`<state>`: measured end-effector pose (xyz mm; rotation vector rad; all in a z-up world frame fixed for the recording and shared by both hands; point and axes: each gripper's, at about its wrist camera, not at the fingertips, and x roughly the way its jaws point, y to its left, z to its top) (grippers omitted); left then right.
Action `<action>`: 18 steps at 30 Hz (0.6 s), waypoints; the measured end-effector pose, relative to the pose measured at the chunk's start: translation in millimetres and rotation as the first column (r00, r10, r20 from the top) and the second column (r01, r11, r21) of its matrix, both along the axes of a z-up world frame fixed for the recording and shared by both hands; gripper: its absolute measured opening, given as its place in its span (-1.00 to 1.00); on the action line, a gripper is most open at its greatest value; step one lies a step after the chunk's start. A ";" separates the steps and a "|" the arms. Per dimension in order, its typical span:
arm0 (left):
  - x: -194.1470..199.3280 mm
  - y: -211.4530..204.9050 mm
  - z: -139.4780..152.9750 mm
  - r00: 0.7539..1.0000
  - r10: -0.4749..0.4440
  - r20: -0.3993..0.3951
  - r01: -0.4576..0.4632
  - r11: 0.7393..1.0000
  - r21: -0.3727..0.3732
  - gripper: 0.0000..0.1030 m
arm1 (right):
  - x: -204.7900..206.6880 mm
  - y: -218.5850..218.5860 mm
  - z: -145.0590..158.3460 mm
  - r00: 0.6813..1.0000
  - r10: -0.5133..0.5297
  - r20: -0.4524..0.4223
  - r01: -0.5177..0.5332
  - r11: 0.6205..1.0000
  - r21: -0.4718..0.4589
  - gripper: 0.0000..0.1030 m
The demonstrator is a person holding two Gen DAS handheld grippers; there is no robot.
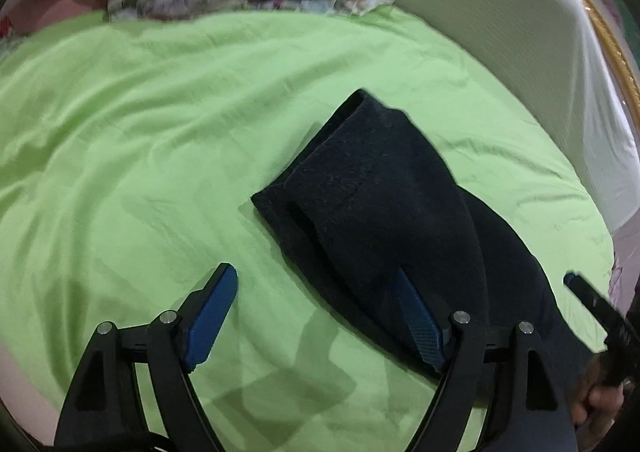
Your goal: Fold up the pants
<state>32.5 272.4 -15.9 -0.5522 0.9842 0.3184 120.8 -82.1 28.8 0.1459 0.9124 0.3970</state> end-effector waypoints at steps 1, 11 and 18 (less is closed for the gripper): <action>4.6 3.0 -2.6 1.000 0.007 -0.007 -0.007 1.000 -0.018 0.57 | 9.3 -0.4 -0.8 1.000 0.003 -0.005 -0.003 1.000 -0.021 -0.18; 25.2 9.1 -14.9 0.999 0.038 0.010 -0.037 0.999 -0.040 0.57 | 55.0 32.0 -58.3 0.964 0.179 -0.197 -0.196 0.978 -0.067 -0.18; 40.9 -0.5 -14.8 0.999 0.015 0.033 -0.015 1.000 0.011 -0.17 | 39.3 50.0 -56.7 0.936 0.301 -0.183 -0.327 0.936 -0.134 -0.52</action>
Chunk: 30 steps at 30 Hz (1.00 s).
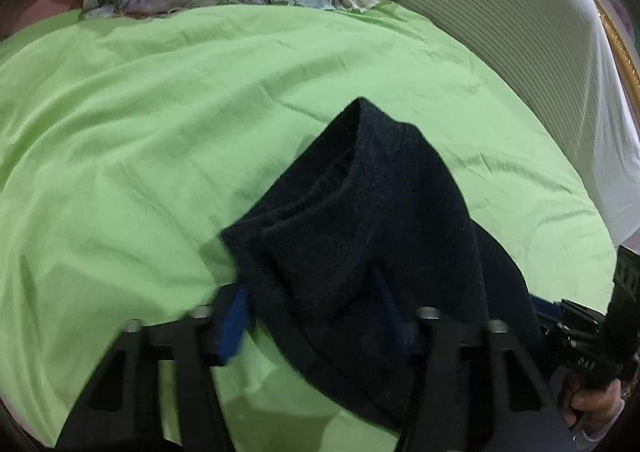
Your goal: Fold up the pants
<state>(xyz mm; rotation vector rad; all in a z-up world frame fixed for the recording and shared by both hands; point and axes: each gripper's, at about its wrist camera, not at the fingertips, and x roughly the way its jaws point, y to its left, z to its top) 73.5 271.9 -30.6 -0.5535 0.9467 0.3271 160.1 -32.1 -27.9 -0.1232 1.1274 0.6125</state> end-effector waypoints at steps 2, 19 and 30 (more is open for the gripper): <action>-5.3 1.9 5.7 1.000 0.000 0.028 0.000 1.000 -0.013 -0.47 | -4.8 2.7 5.5 0.999 0.012 0.037 -0.011 1.000 -0.028 -0.69; -50.5 7.4 12.7 0.996 -0.030 0.085 0.022 0.996 0.091 -0.30 | -2.6 -11.6 13.2 0.933 -0.266 0.240 0.286 0.957 -0.051 -0.61; -78.3 -9.7 66.2 0.984 -0.043 0.174 0.005 0.978 0.210 0.30 | -110.5 -88.8 61.3 0.844 -0.474 0.249 0.443 0.880 0.173 -0.01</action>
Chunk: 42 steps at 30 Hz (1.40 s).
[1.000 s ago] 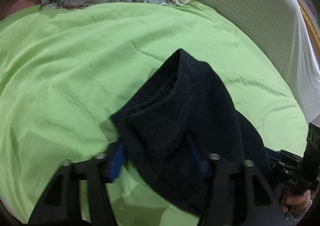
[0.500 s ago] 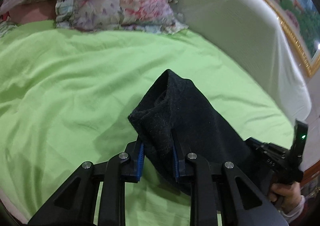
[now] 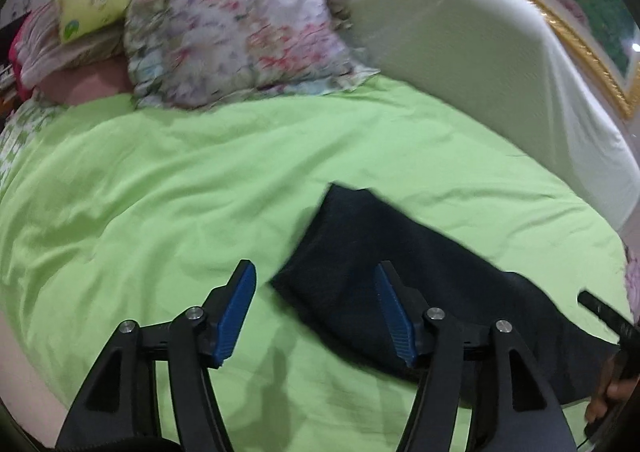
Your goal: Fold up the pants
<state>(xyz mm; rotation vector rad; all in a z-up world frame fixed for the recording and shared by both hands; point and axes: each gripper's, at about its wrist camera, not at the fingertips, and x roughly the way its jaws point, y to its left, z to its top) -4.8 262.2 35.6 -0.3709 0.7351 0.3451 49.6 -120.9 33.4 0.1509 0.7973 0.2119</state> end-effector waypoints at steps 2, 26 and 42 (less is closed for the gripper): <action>9.2 -15.4 6.8 0.999 -0.044 0.014 0.044 0.999 0.005 0.33 | -21.1 -12.1 0.2 0.999 -0.041 0.004 0.041 0.999 0.020 0.01; 83.8 -275.2 9.3 0.745 -0.657 -0.112 0.666 0.743 0.073 0.55 | -213.2 -176.6 -32.3 0.762 -0.643 -0.071 0.622 0.698 0.356 0.25; 134.7 -388.0 5.9 0.510 -0.840 -0.186 0.856 0.517 0.015 0.56 | -204.1 -227.6 -60.1 0.721 -0.684 -0.112 0.617 0.561 0.552 -0.80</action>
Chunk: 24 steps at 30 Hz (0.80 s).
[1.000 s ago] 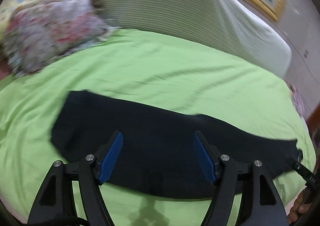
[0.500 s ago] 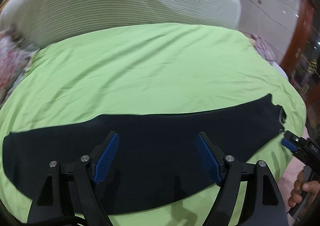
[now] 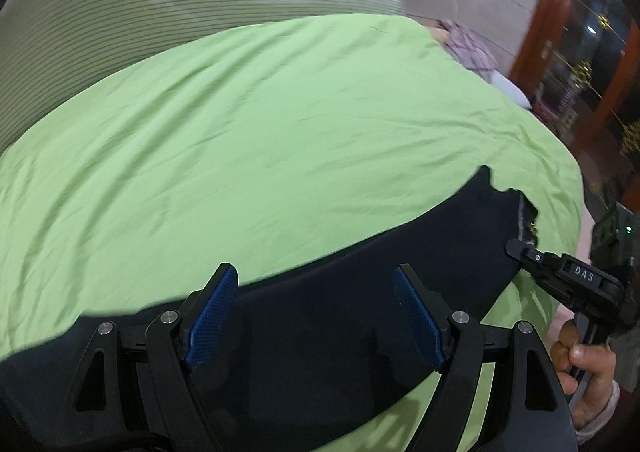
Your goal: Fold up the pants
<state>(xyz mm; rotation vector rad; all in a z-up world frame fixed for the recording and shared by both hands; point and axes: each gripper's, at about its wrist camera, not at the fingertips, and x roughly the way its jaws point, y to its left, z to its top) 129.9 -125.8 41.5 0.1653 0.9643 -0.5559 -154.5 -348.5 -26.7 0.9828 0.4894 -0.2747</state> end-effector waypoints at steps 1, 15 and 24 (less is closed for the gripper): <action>4.6 -12.4 -0.3 0.999 -0.036 0.004 0.036 0.999 0.003 0.56 | -2.0 -2.4 0.9 1.000 0.005 0.005 -0.005 1.000 -0.008 -0.80; 69.0 -169.2 -53.8 0.806 -0.509 -0.302 0.527 0.849 -0.023 0.40 | -11.2 11.7 8.6 0.997 0.079 -0.008 -0.079 0.984 -0.157 -0.80; 45.6 -200.4 -57.9 0.707 -0.632 -0.317 0.643 0.762 -0.084 -0.24 | -6.7 12.6 7.1 0.993 0.115 -0.013 -0.115 0.974 -0.197 -0.78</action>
